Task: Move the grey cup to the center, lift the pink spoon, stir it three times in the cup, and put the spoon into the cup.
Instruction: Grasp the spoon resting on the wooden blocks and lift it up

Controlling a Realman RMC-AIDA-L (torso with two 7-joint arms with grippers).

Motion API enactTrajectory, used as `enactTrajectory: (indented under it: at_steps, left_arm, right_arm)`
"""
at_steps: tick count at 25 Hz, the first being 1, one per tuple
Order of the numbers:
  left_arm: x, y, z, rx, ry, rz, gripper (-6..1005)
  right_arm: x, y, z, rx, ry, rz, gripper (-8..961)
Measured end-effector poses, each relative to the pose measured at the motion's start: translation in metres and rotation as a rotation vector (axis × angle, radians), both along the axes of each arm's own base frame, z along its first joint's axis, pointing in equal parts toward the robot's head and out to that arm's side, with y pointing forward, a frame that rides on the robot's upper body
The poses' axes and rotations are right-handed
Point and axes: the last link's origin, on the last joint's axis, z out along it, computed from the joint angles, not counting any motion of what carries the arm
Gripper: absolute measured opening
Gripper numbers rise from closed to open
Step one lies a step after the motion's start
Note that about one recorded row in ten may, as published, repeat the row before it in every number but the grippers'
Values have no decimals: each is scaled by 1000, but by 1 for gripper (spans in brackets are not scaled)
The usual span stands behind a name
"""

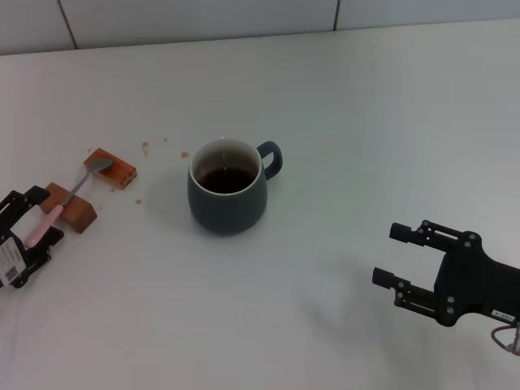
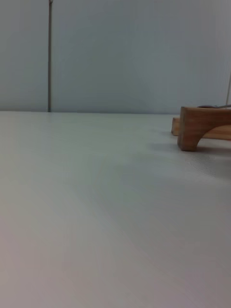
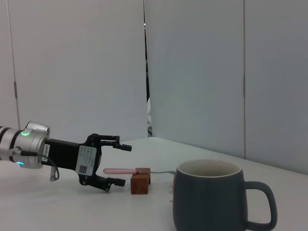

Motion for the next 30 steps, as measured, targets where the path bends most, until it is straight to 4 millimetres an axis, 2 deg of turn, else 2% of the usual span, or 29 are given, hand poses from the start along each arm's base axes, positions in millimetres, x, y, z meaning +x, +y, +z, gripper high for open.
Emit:
enactTrajectory:
  at_steps: [8, 21, 30]
  left_arm:
    - [1, 1, -1, 0, 6, -5, 791]
    - [0, 4, -3, -5, 25, -3, 483]
    - [-2, 4, -6, -1, 44, 4, 464]
  right_arm:
    - [-1, 1, 0, 0, 1, 5, 680]
    - [-2, 2, 0, -1, 0, 7, 681]
    - [-2, 3, 0, 0, 0, 8, 680]
